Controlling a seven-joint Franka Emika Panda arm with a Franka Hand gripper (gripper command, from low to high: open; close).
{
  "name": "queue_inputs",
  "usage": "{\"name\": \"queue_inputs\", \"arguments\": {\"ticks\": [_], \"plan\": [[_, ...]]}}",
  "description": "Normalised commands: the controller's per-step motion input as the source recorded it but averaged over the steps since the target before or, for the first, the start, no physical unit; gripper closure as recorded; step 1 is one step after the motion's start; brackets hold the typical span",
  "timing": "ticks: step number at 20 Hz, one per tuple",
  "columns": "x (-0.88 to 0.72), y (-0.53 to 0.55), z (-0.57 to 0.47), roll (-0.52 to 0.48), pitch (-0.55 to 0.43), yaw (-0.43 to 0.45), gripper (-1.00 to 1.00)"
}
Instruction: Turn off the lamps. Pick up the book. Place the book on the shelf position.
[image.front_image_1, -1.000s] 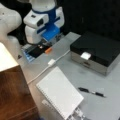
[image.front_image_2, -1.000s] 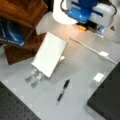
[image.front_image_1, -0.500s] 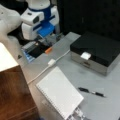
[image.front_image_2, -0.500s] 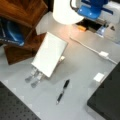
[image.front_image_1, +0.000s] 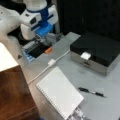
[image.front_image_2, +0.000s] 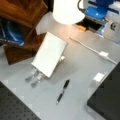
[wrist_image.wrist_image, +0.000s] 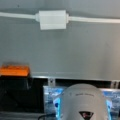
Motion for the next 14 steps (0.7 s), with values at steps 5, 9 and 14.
{"name": "queue_inputs", "arguments": {"ticks": [5, 9, 14], "plan": [[-0.24, 0.35, -0.24, -0.036, -0.086, -0.105, -1.00], [-0.25, 0.31, -0.28, -0.009, -0.134, -0.047, -1.00], [-0.31, 0.25, -0.34, 0.004, -0.154, -0.066, -1.00]]}}
